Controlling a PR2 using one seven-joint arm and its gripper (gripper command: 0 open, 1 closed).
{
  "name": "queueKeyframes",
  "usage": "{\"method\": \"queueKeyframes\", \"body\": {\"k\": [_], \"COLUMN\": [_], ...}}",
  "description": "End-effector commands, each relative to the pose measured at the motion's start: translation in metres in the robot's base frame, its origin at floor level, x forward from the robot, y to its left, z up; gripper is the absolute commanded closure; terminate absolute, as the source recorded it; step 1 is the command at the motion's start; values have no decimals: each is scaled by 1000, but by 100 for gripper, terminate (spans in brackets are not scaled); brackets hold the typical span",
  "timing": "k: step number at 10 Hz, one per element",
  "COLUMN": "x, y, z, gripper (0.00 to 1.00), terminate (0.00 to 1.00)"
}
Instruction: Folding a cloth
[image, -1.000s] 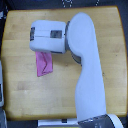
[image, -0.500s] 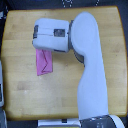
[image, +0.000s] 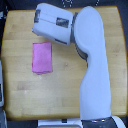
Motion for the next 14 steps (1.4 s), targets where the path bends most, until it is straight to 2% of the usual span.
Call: {"method": "queueKeyframes", "body": {"k": [1, 4, 6, 7, 8, 11, 12, 14], "x": [107, 127, 133, 133, 132, 118, 117, 109], "y": [-49, -92, -118, -163, -178, -321, -336, -408], "z": [122, 155, 161, 161, 160, 144, 142, 130], "gripper": [0, 0, 0, 0, 0, 0, 0, 0], "terminate": [0, 0, 0, 0, 0, 0, 0, 0]}}
